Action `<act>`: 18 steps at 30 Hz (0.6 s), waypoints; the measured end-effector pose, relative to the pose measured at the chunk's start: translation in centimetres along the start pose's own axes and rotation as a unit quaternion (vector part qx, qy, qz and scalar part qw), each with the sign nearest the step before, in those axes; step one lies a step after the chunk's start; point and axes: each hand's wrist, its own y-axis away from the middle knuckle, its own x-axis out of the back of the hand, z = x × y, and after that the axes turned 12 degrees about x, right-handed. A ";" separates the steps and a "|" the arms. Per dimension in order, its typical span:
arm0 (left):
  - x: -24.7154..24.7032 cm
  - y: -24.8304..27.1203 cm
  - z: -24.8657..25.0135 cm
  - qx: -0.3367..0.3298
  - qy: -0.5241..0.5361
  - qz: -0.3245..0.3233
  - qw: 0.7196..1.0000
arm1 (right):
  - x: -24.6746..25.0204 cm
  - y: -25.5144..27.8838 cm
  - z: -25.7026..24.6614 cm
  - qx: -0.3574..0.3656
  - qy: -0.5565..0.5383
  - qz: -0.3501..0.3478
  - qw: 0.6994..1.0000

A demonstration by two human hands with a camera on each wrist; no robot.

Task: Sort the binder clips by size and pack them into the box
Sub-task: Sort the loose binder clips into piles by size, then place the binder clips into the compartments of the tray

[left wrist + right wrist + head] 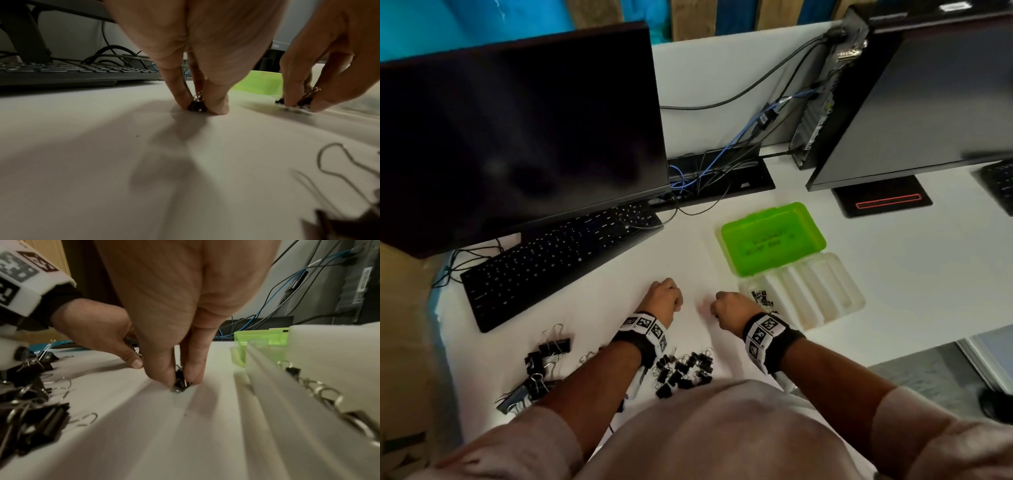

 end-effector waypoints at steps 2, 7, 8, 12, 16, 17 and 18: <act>0.0 0.0 0.1 0.006 0.018 -0.005 1.000 | -0.1 0.7 -0.2 -0.001 0.016 -0.010 1.000; 0.8 0.8 1.3 0.024 0.040 0.025 0.999 | -0.1 2.0 -0.4 -0.022 0.004 0.005 1.000; 0.9 1.0 1.6 0.028 0.046 0.027 0.998 | 0.0 2.1 -0.3 -0.031 -0.014 0.021 0.999; 1.0 1.7 4.3 -0.004 0.063 0.032 0.997 | 1.3 4.0 0.5 -0.050 -0.068 0.117 0.990; 0.4 2.0 9.2 -0.051 0.100 0.021 0.993 | 2.1 7.1 2.1 -0.090 -0.098 0.193 0.972; 0.1 2.1 10.4 -0.067 0.110 0.020 0.992 | 2.0 7.8 2.5 -0.103 -0.101 0.202 0.969; -0.3 2.3 11.6 -0.079 0.118 0.013 0.990 | 1.7 8.6 2.8 -0.115 -0.103 0.208 0.966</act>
